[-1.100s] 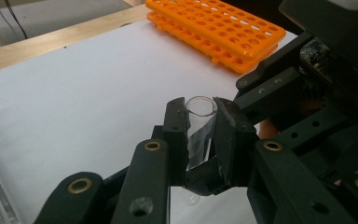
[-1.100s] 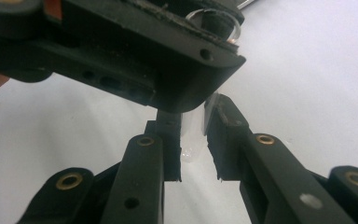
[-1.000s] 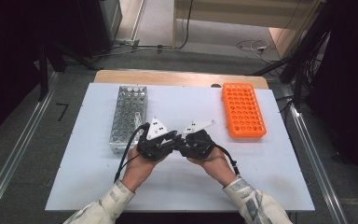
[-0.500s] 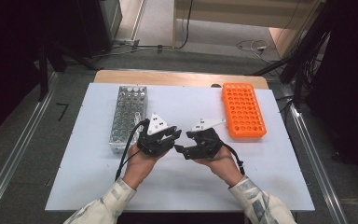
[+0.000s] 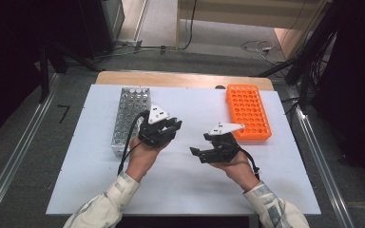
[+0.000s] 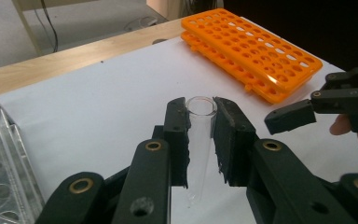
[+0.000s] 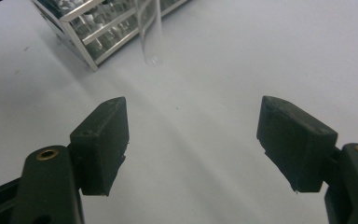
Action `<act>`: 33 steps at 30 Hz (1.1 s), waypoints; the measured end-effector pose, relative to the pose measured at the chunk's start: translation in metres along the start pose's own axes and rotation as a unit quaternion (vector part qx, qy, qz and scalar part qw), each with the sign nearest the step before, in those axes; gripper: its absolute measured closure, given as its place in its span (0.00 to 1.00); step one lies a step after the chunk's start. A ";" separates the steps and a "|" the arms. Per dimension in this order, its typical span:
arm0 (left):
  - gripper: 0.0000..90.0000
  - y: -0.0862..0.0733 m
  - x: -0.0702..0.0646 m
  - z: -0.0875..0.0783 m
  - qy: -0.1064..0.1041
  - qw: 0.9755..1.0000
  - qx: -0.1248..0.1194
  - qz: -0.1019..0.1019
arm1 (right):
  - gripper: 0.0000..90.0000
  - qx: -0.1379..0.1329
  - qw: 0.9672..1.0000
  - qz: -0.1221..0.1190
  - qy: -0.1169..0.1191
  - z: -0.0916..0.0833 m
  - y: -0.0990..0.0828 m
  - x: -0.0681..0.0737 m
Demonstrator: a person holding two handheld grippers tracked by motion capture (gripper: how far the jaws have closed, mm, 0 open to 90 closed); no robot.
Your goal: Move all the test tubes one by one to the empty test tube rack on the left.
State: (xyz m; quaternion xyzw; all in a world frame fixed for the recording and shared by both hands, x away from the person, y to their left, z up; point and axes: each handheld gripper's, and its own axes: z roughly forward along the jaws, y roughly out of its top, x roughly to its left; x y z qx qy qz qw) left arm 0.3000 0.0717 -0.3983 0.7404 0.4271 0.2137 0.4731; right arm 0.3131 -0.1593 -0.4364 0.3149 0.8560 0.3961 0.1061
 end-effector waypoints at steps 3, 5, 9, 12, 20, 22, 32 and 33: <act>0.83 0.003 0.004 0.000 0.006 1.000 0.000 -0.002 | 0.26 0.000 1.000 0.006 -0.005 -0.003 -0.004 -0.005; 0.83 0.004 0.007 0.000 0.011 1.000 0.000 -0.003 | 0.26 -0.002 1.000 0.006 -0.008 -0.005 -0.006 -0.008; 0.83 0.006 0.018 0.001 0.024 1.000 0.002 -0.015 | 0.26 -0.004 1.000 0.012 -0.013 -0.009 -0.008 -0.013; 0.83 0.008 0.025 0.001 0.032 0.999 -0.001 -0.024 | 0.26 -0.005 1.000 0.013 -0.015 -0.012 -0.011 -0.015; 0.83 0.013 0.042 0.000 0.055 0.998 -0.005 -0.039 | 0.26 -0.004 1.000 0.018 -0.020 -0.013 -0.013 -0.020; 0.83 0.014 0.046 0.000 0.060 0.997 -0.008 -0.044 | 0.26 -0.003 1.000 0.015 -0.021 -0.013 -0.013 -0.019; 0.83 0.019 0.064 -0.008 0.094 0.994 -0.023 -0.055 | 0.26 -0.002 1.000 0.015 -0.022 -0.013 -0.013 -0.019; 0.83 0.019 0.066 -0.009 0.097 0.993 -0.025 -0.056 | 0.26 -0.002 1.000 0.015 -0.022 -0.013 -0.013 -0.019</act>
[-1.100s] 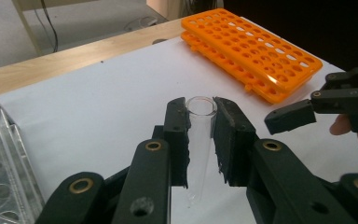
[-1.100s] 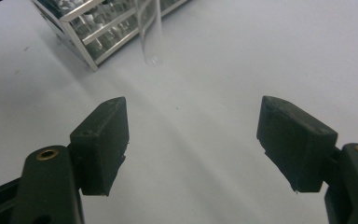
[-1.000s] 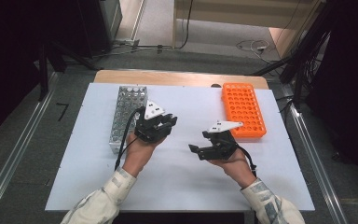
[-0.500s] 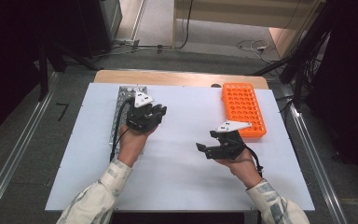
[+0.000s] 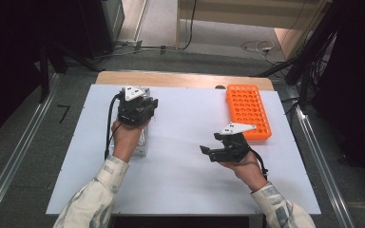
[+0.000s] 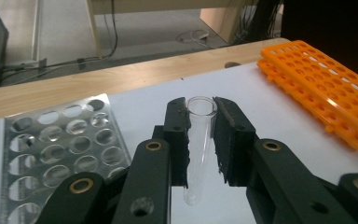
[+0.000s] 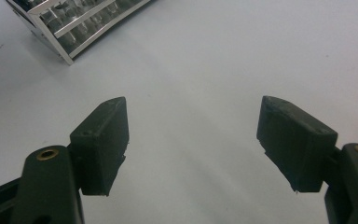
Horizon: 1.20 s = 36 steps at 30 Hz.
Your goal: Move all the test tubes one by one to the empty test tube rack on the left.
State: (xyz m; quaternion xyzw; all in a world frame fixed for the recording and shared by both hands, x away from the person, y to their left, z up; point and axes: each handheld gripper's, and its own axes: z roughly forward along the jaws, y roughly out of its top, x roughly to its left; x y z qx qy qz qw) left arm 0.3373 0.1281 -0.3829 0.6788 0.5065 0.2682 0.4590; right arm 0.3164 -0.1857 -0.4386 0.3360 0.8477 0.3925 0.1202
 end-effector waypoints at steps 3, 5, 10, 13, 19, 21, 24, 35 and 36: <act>0.83 0.001 0.006 -0.002 0.011 1.000 -0.004 -0.004 | 0.26 0.001 1.000 0.000 -0.001 0.000 0.000 0.000; 0.83 0.000 0.010 -0.004 0.018 1.000 -0.005 -0.007 | 0.26 -0.001 1.000 0.002 0.001 -0.001 0.000 0.000; 0.83 0.000 0.019 -0.006 0.034 0.999 -0.011 -0.015 | 0.26 -0.001 1.000 0.000 0.000 -0.001 0.000 0.000; 0.83 0.000 0.023 -0.007 0.043 0.999 -0.013 -0.017 | 0.26 0.000 1.000 0.001 -0.001 0.000 0.000 0.001; 0.83 -0.002 0.027 -0.006 0.056 0.998 -0.010 -0.015 | 0.26 0.000 1.000 0.000 -0.001 0.000 0.000 0.000; 0.83 -0.003 0.028 -0.005 0.058 0.998 -0.009 -0.015 | 0.26 -0.001 1.000 0.001 -0.001 0.000 0.000 0.000; 0.83 -0.006 0.029 -0.003 0.059 0.998 -0.006 -0.015 | 0.26 -0.001 1.000 0.002 -0.001 0.000 0.000 0.000; 0.83 -0.022 0.030 0.005 0.055 0.998 0.017 -0.015 | 0.26 0.002 1.000 0.003 -0.001 0.001 -0.001 0.000; 0.83 -0.023 0.030 0.006 0.055 0.998 0.021 -0.014 | 0.26 0.002 1.000 0.002 -0.001 0.002 -0.001 0.001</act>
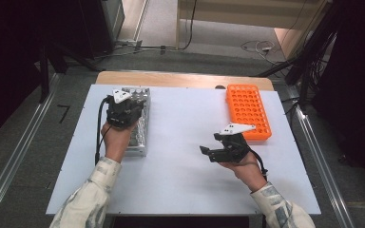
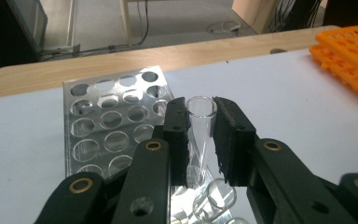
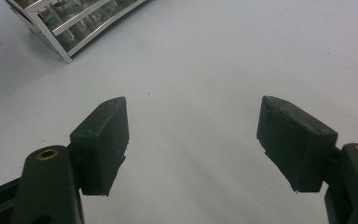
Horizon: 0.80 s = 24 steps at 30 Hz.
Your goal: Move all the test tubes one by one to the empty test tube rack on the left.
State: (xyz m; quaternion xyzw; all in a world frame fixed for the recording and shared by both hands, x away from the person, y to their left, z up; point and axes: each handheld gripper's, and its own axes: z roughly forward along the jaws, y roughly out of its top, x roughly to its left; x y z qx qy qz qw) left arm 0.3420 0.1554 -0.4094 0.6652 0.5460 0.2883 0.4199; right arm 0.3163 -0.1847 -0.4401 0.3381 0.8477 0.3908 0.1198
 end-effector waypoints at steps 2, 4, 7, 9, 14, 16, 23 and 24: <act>0.83 -0.003 0.000 0.002 -0.001 1.000 0.007 0.002 | 0.26 0.001 1.000 0.000 0.000 0.000 0.000 0.000; 0.83 -0.005 0.000 0.002 0.000 1.000 0.011 0.003 | 0.26 0.002 1.000 0.000 0.000 0.000 0.000 0.001; 0.81 -0.006 0.000 0.002 -0.005 1.000 0.009 -0.001 | 0.26 0.004 1.000 -0.002 0.001 0.001 -0.001 0.001; 0.80 -0.006 0.000 0.002 -0.005 1.000 0.009 -0.003 | 0.26 0.004 1.000 -0.002 0.001 0.002 -0.001 0.001; 0.76 -0.004 0.002 -0.002 -0.014 1.000 0.000 -0.013 | 0.26 0.003 1.000 -0.001 0.000 0.001 -0.001 0.001; 0.72 -0.003 0.002 -0.005 -0.021 0.999 -0.008 -0.023 | 0.26 0.002 1.000 0.001 0.000 0.001 -0.001 0.000; 0.43 -0.003 -0.001 -0.021 -0.020 0.999 -0.023 -0.033 | 0.26 0.001 1.000 0.003 -0.002 0.000 -0.001 0.000; 0.41 -0.004 -0.001 -0.023 -0.020 0.999 -0.024 -0.034 | 0.26 0.001 1.000 0.003 -0.002 -0.001 -0.001 0.000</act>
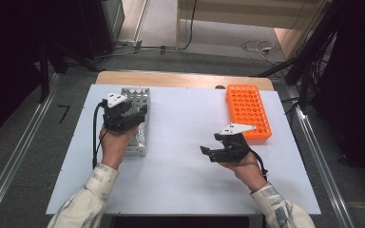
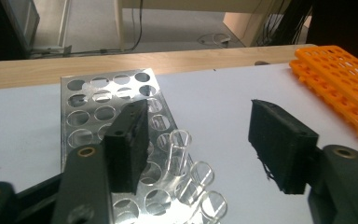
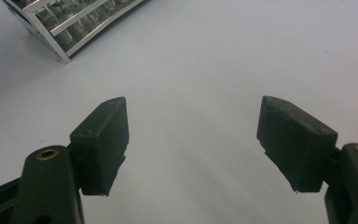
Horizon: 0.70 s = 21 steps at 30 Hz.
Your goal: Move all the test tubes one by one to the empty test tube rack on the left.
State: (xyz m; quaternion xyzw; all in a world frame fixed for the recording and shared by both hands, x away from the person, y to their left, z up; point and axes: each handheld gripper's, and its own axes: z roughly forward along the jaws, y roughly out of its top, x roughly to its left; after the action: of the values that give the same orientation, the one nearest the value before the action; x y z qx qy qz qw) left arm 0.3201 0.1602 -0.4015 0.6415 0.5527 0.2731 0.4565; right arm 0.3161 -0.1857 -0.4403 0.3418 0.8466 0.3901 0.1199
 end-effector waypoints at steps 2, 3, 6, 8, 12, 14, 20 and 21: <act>0.36 -0.002 -0.001 -0.005 -0.004 1.000 -0.004 -0.007 | 0.26 0.000 1.000 0.002 -0.001 0.000 0.000 0.000; 0.34 -0.004 -0.001 -0.008 -0.006 1.000 -0.004 -0.008 | 0.26 0.000 1.000 0.002 -0.001 0.000 0.000 0.000; 0.31 -0.009 -0.002 -0.016 -0.006 1.000 -0.009 -0.005 | 0.26 -0.001 1.000 0.002 -0.002 -0.001 0.000 -0.001; 0.29 -0.013 -0.001 -0.021 -0.006 1.000 -0.009 -0.007 | 0.26 -0.001 1.000 0.002 -0.002 -0.001 0.000 -0.001; 0.27 -0.019 0.001 -0.030 -0.006 1.000 -0.014 -0.009 | 0.26 0.000 1.000 0.002 -0.004 0.000 -0.001 -0.001; 0.26 -0.022 0.003 -0.033 -0.005 1.000 -0.012 -0.010 | 0.26 0.000 1.000 0.003 -0.004 -0.001 -0.001 -0.001; 0.23 -0.027 0.007 -0.043 0.000 1.000 -0.012 -0.011 | 0.26 -0.002 1.000 0.009 -0.008 -0.003 -0.003 -0.003; 0.23 -0.028 0.007 -0.044 0.001 1.000 -0.014 -0.012 | 0.26 -0.003 1.000 0.010 -0.009 -0.004 -0.004 -0.004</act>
State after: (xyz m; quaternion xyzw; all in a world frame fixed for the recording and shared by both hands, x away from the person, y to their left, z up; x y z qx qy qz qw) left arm 0.2709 0.1786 -0.4087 0.6283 0.5568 0.2757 0.4682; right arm 0.3153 -0.1925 -0.4405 0.3533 0.8410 0.3903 0.1247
